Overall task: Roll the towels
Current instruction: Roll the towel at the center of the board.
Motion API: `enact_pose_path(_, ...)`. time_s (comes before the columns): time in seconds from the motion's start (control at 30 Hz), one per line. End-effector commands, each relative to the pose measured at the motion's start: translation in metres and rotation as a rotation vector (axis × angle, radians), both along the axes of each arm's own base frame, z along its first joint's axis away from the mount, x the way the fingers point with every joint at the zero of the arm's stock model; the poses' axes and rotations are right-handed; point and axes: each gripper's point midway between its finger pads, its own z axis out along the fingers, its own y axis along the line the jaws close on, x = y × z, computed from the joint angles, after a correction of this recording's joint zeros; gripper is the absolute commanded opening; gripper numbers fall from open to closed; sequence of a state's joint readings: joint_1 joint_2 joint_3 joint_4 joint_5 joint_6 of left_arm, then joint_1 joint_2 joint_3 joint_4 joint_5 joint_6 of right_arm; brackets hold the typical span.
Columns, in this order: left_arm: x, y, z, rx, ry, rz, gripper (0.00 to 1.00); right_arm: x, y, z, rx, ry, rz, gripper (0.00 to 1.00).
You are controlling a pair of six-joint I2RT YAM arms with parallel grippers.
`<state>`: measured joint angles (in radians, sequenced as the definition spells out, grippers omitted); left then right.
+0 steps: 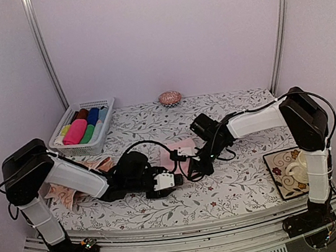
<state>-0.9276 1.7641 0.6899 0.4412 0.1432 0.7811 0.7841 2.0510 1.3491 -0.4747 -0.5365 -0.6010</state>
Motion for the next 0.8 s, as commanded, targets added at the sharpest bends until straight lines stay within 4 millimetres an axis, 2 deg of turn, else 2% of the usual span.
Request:
enact_pose_path(0.0,0.002,-0.001,-0.007,0.023,0.007,0.02,0.52,-0.01,-0.014,-0.023,-0.072,0.085,-0.014,0.08)
enact_pose_path(0.3,0.015,0.002,-0.015,0.034,0.042,0.066,0.32,-0.009,-0.017,-0.021,-0.065,0.078,-0.019,0.08)
enact_pose_path(0.4,0.016,0.003,-0.019,0.045,0.069,0.072,0.1,-0.007,-0.017,-0.018,-0.058,0.069,-0.021,0.08)
enact_pose_path(0.57,0.014,0.003,-0.025,0.07,0.126,0.067,0.05,-0.004,-0.017,-0.011,-0.047,0.047,-0.025,0.12)
enact_pose_path(0.63,0.011,0.003,-0.027,0.079,0.154,0.059,0.0,-0.001,-0.019,-0.01,-0.05,0.031,-0.029,0.17)
enact_pose_path(0.77,0.006,0.004,-0.029,0.097,0.26,0.044,0.0,0.003,-0.022,0.003,-0.035,-0.034,-0.03,0.4)
